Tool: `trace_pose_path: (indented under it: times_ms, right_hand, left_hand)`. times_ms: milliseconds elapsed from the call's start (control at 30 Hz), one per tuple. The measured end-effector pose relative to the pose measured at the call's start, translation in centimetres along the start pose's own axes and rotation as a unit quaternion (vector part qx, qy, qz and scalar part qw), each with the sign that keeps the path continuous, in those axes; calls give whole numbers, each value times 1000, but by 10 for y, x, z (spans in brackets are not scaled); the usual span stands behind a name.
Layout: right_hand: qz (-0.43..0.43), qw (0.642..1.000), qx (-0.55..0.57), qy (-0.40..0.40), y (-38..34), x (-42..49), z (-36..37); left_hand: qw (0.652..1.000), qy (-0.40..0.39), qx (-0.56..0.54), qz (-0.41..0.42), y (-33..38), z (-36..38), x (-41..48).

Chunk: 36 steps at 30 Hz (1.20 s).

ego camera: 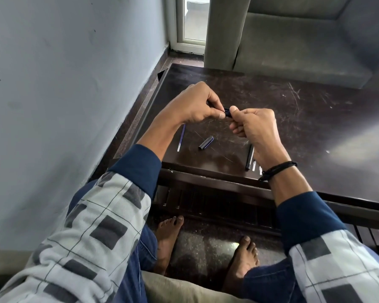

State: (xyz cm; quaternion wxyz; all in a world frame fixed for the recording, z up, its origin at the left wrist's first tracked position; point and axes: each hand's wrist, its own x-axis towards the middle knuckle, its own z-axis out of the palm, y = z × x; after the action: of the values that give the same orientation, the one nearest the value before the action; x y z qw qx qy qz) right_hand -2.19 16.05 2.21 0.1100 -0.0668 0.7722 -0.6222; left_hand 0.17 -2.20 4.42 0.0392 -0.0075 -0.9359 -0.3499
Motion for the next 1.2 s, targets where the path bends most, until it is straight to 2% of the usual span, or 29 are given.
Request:
trace_pose_path:
  times_ms: [233,500,667,767,900,1033,1200]
  right_hand:
    - [-19,1000,-5,-11,-3,-2,-1]
    - [26,999,27,-25,-5,-6,0]
    - [29,998,43,18,-1,0,-3]
    - [-29,994,-102,22,7,4,-4]
    - [-111,934,-329,-86,13,-2,12]
    - [-169,871,-429,-169,27,-9,25]
    - [-173,840,-484,-175,27,-10,22]
  left_hand:
    - [1000,3,10,-6,1,-1,-1]
    - [997,16,71,10,5,-4,-4]
    - [995,50,83,-5,1,-20,-4]
    - [994,73,68,-43,-8,-32,-6]
    - [995,76,39,-59,-12,-37,-10]
    - [996,61,5,-58,-9,-38,-12]
    - [997,62,-18,-52,-6,-38,-14]
